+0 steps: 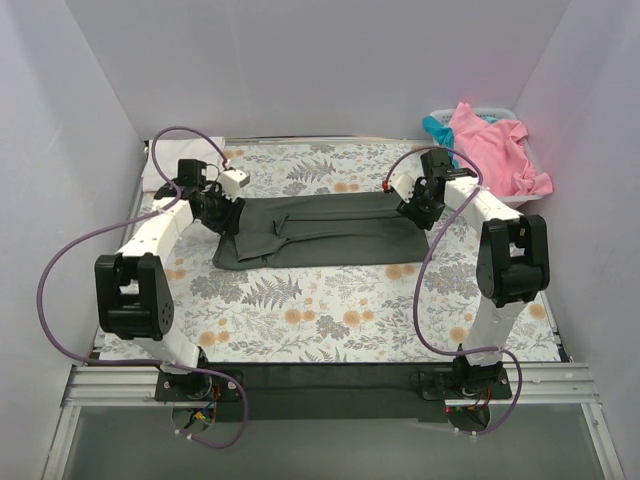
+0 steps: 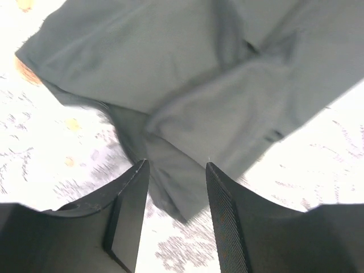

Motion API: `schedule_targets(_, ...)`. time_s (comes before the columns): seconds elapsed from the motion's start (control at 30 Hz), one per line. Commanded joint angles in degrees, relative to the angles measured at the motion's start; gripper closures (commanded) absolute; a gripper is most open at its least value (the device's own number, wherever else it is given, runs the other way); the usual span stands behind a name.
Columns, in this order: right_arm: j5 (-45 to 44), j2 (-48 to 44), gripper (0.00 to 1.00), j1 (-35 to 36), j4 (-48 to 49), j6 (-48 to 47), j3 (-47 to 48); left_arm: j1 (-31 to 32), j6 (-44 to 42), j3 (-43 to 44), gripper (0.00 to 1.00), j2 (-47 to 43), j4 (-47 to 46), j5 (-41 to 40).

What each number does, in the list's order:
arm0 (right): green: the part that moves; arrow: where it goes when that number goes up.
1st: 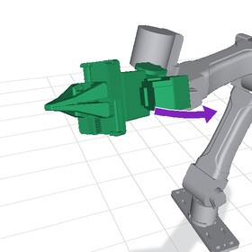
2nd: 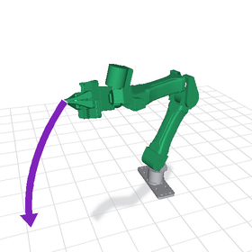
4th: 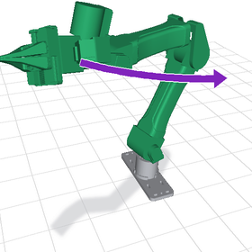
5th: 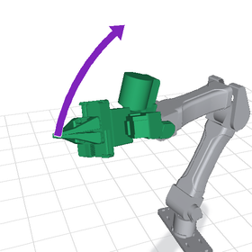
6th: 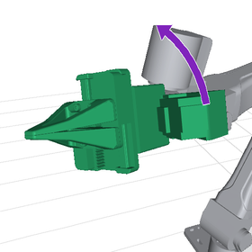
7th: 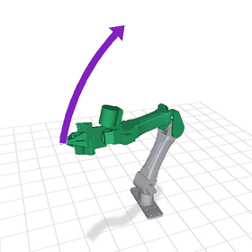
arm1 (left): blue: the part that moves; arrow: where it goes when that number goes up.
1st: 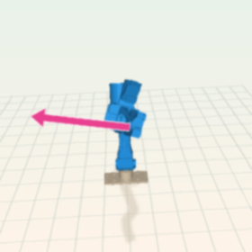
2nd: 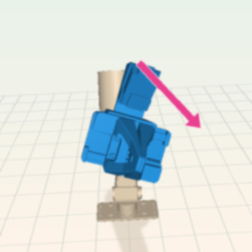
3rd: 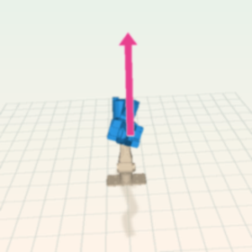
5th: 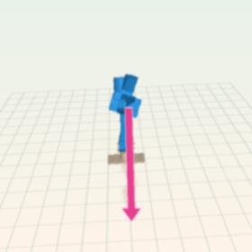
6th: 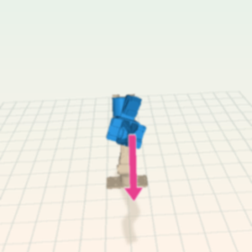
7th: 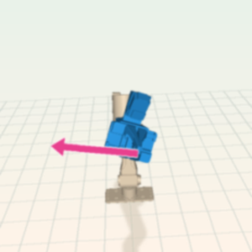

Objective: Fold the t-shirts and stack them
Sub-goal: Fold the tshirt

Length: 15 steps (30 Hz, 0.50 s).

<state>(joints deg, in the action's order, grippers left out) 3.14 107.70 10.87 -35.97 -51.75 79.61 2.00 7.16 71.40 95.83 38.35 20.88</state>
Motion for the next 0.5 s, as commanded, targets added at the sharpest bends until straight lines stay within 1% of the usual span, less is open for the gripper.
schedule_targets(0.0, 2.05, -4.43, 0.54, -0.15, -2.7, 2.52, 3.09, 1.86, 1.54, -3.8, 0.6, -5.83, 2.87, 1.01)
schedule_targets(0.1, 2.31, -4.43, 0.52, -0.24, -3.5, 4.02, 3.18, 3.18, 3.64, -5.13, 0.64, -4.43, 4.71, -0.66)
schedule_targets(0.17, 2.66, -4.6, 0.52, -0.15, -3.67, 4.72, 3.0, 3.88, 5.05, -5.56, 0.64, -3.64, 5.07, -1.64)
schedule_targets(0.47, 3.28, -5.39, 0.51, -0.24, -4.11, 4.9, 2.39, 5.03, 8.22, -9.43, 0.55, -1.18, 2.17, -5.06)
